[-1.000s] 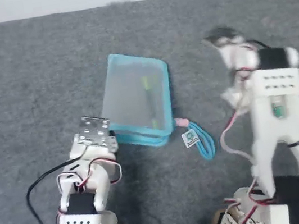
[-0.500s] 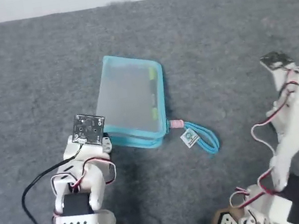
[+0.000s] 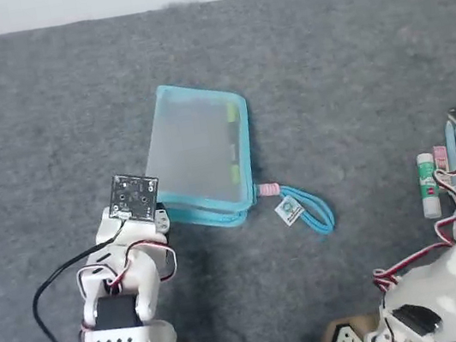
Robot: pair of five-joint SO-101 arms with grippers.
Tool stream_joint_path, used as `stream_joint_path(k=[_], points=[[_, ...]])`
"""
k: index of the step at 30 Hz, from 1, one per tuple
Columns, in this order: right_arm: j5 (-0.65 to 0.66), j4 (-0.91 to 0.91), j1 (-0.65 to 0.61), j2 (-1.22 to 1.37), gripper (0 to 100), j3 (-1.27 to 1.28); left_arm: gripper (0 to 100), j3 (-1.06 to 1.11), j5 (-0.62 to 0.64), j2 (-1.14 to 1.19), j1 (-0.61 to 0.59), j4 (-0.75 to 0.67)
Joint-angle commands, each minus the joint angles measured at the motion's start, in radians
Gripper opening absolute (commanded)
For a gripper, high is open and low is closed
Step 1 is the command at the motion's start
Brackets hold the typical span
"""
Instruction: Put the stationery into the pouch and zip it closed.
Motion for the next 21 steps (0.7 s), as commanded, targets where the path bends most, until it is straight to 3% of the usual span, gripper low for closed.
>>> stream_joint_path(k=[1, 6, 14, 21], points=[[0.014, -0.033, 0.027, 0.024, 16.9, -0.074, 1, 0.013, 0.0, -0.015, 0.0, -0.063], [0.015, -0.033, 0.042, 0.101, 16.3, -0.117, 1, 0.015, 0.0, -0.015, 0.0, -0.063], [0.011, -0.033, 0.044, 0.252, 3.7, -0.207, 1, 0.016, 0.0, -0.015, -0.003, -0.063], [-0.035, 0.008, 0.061, 0.219, 0.6, -0.253, 1, 0.016, 0.0, -0.015, 0.0, -0.064]])
